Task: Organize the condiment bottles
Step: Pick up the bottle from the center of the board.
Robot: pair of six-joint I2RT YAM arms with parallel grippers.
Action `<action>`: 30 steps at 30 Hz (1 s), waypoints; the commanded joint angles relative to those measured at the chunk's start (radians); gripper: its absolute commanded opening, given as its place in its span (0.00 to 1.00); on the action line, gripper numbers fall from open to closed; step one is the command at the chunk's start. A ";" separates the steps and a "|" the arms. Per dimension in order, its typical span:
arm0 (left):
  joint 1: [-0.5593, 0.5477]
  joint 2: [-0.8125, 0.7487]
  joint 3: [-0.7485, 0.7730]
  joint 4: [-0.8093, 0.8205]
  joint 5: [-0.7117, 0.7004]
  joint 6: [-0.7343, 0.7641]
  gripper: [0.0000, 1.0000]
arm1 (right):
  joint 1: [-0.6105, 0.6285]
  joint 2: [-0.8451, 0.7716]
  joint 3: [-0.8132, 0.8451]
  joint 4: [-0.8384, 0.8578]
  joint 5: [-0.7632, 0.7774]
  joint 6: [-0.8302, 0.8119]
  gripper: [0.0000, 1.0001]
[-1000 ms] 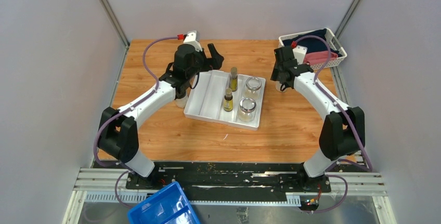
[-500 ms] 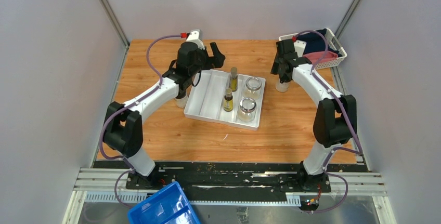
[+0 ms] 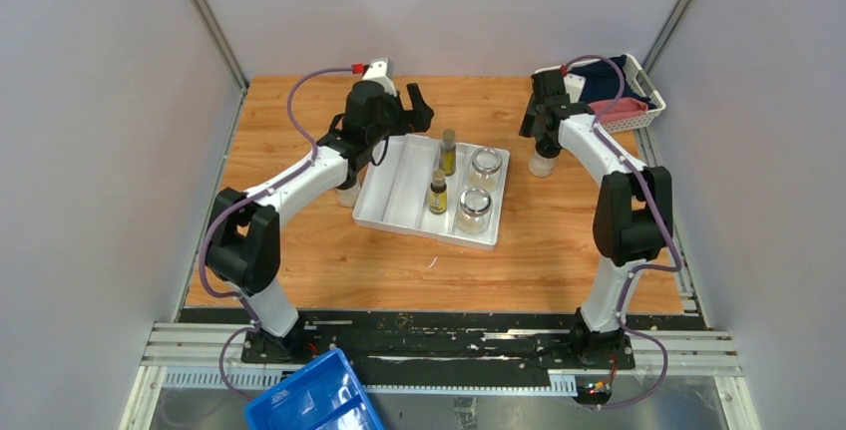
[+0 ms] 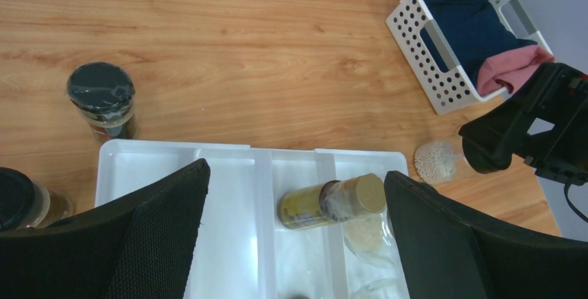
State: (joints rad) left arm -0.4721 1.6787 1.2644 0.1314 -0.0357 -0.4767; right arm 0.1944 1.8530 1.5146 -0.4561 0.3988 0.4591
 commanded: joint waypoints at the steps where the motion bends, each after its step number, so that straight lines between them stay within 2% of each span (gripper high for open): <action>1: 0.010 0.027 0.032 0.006 0.011 0.018 1.00 | -0.018 0.025 0.028 0.006 -0.014 -0.005 0.83; 8: 0.012 0.029 0.028 0.007 0.016 0.014 1.00 | -0.017 0.027 0.018 0.010 -0.014 0.004 0.77; 14: 0.012 0.023 0.021 0.007 0.021 0.010 1.00 | -0.018 0.010 -0.010 0.013 -0.016 0.011 0.66; 23: 0.012 0.007 0.001 0.010 0.023 0.003 1.00 | -0.018 -0.004 -0.046 0.014 -0.027 0.021 0.26; 27: 0.012 0.003 -0.002 0.010 0.023 0.001 1.00 | -0.018 -0.010 -0.044 0.016 -0.037 0.021 0.01; 30: 0.012 0.001 -0.005 0.010 0.022 0.000 1.00 | -0.018 -0.021 -0.041 0.015 -0.041 0.020 0.00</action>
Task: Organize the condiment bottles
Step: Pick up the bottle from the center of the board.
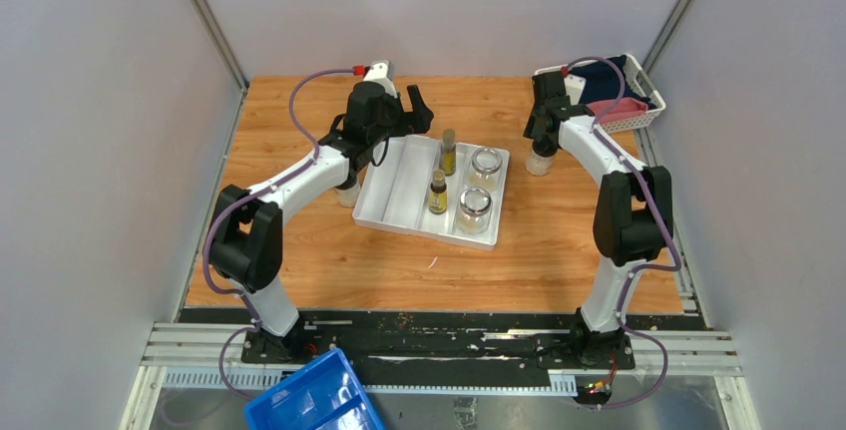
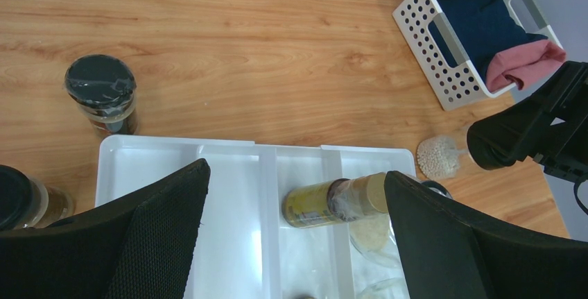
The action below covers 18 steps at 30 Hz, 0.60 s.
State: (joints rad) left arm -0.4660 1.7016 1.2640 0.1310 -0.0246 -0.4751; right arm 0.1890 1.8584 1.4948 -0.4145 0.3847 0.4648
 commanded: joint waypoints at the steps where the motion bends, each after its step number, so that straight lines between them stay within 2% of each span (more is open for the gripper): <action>1: 0.006 -0.022 -0.005 0.011 0.011 -0.003 1.00 | -0.013 -0.030 -0.019 -0.027 -0.028 0.014 0.00; 15: 0.006 -0.024 -0.009 0.010 0.012 -0.008 1.00 | -0.011 -0.067 0.005 -0.029 -0.031 -0.012 0.00; 16: 0.006 -0.023 -0.009 0.011 0.013 -0.008 1.00 | -0.011 -0.060 0.005 -0.031 -0.033 -0.012 0.03; 18: 0.006 -0.025 -0.008 0.010 0.013 -0.007 1.00 | -0.010 -0.048 0.004 -0.037 -0.037 -0.009 0.19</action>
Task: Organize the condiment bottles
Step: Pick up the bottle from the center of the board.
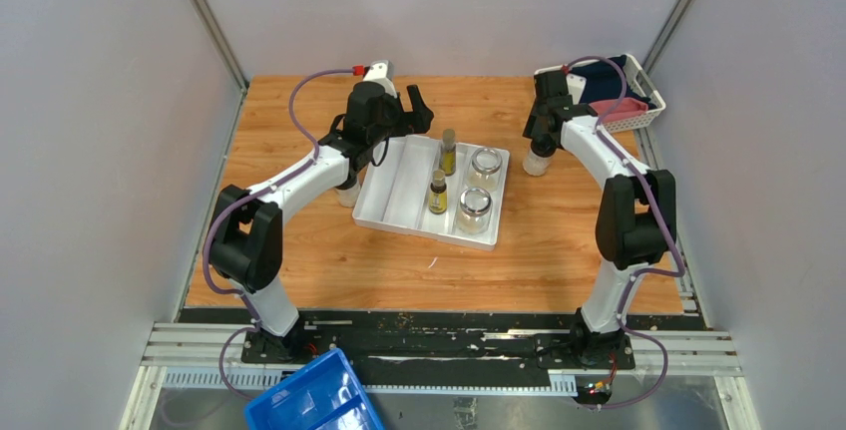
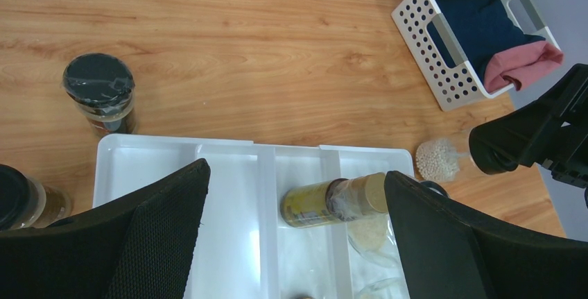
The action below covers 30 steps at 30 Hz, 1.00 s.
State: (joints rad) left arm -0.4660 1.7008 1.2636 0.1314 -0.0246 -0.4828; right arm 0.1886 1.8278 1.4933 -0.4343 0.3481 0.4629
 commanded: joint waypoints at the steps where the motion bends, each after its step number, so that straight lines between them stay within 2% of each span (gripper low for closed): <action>1: 0.006 -0.023 -0.007 0.011 0.012 0.002 1.00 | -0.011 -0.013 0.005 -0.017 -0.002 -0.008 0.25; 6: 0.006 -0.019 -0.005 0.011 0.011 0.004 1.00 | -0.010 0.003 0.002 -0.019 0.000 -0.012 0.49; 9: 0.006 -0.017 -0.004 0.011 0.011 0.004 1.00 | -0.011 0.006 0.003 -0.020 0.003 -0.014 0.68; 14: 0.006 -0.016 -0.003 0.011 0.012 0.004 1.00 | -0.011 0.011 0.005 -0.020 0.000 -0.016 0.82; 17: 0.006 -0.016 -0.003 0.010 0.012 0.004 1.00 | -0.011 0.015 0.007 -0.020 -0.004 -0.017 0.84; 30: 0.006 -0.025 -0.015 0.011 0.018 -0.006 1.00 | -0.002 -0.018 -0.043 -0.021 -0.020 0.007 0.82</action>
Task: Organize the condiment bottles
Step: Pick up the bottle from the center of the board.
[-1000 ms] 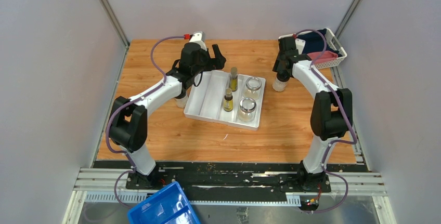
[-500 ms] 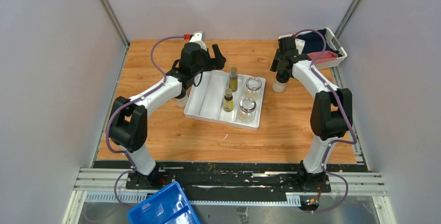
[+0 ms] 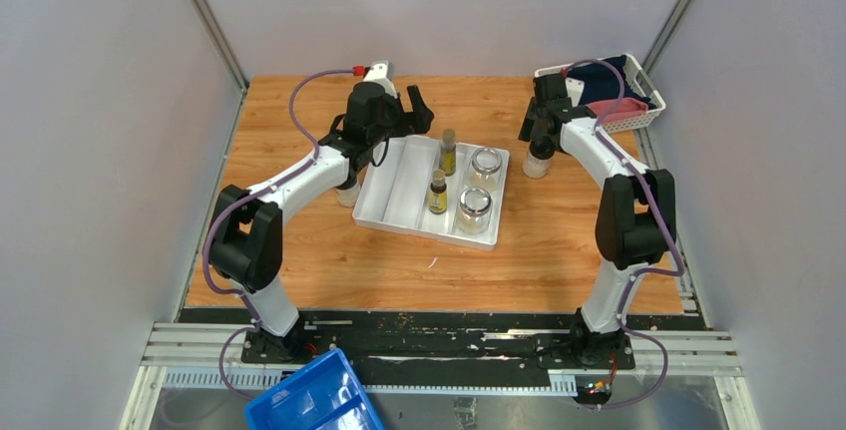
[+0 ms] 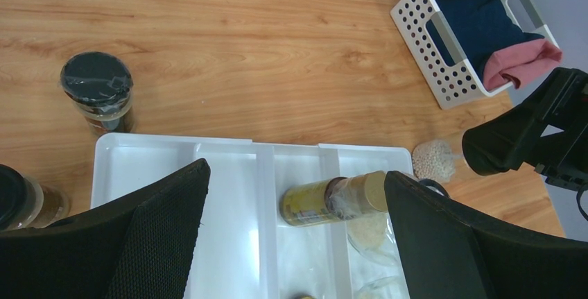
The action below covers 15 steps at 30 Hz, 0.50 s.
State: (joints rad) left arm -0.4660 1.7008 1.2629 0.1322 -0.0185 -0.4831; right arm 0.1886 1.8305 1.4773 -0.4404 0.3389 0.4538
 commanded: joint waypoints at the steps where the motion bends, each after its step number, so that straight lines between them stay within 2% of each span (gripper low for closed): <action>1: 0.006 -0.027 -0.014 0.010 0.012 -0.006 1.00 | 0.001 -0.022 -0.029 -0.015 -0.010 0.018 0.82; 5: 0.004 -0.029 -0.019 0.012 0.012 -0.008 1.00 | 0.009 -0.028 -0.039 -0.015 -0.007 0.024 0.81; 10: 0.004 -0.030 -0.022 0.015 0.012 -0.011 1.00 | 0.014 -0.036 -0.046 -0.015 -0.006 0.027 0.74; 13: 0.004 -0.030 -0.024 0.016 0.012 -0.012 1.00 | 0.016 -0.038 -0.050 -0.015 -0.002 0.028 0.65; 15: 0.004 -0.031 -0.026 0.018 0.012 -0.012 1.00 | 0.017 -0.038 -0.052 -0.015 -0.001 0.028 0.54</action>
State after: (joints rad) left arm -0.4660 1.6989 1.2495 0.1333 -0.0181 -0.4892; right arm 0.1967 1.8275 1.4452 -0.4370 0.3325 0.4755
